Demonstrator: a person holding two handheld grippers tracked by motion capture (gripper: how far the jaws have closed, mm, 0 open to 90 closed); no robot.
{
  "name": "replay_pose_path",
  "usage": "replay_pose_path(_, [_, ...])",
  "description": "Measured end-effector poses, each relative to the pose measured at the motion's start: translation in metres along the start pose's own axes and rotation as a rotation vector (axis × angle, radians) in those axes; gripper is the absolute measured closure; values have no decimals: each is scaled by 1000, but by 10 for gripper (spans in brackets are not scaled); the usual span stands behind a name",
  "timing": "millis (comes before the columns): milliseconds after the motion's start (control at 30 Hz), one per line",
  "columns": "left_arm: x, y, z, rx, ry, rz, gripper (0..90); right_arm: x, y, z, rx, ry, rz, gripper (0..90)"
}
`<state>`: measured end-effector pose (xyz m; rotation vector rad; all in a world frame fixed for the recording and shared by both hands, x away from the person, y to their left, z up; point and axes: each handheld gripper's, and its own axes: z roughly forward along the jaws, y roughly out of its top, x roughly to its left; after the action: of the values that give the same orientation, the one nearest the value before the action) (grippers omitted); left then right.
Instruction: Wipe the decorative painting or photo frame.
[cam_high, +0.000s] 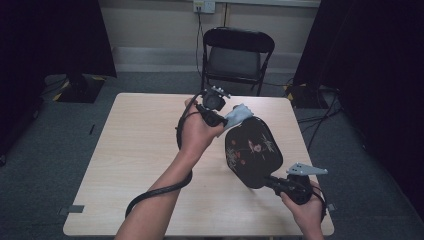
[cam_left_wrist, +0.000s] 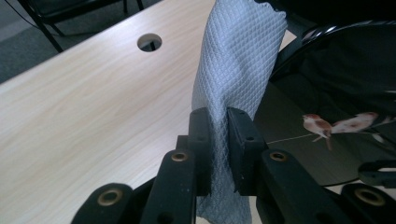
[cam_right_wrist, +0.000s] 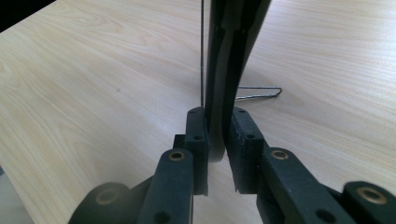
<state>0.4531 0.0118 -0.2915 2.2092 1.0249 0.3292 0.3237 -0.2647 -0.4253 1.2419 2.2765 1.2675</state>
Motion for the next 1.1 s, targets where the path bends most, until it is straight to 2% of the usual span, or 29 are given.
replay_pose_path(267, [10,-18,27,64,11,-9,807,0,0,0,2,2,0,799])
replay_pose_path(400, [13,-30,43,87,2,-16,807,0,1,0,3,2,-1,799])
replay_pose_path(667, [17,-59,73,139,-34,-36,806,0,1,0,4,7,-2,798])
replay_pose_path(833, [17,-74,85,167,-49,-36,805,1,0,0,5,10,-2,798])
replay_pose_path(867, [17,-77,87,167,-51,-47,805,1,0,0,5,10,-2,798])
replay_pose_path(1100, [13,-96,104,205,-96,-45,804,1,0,1,3,7,-3,798])
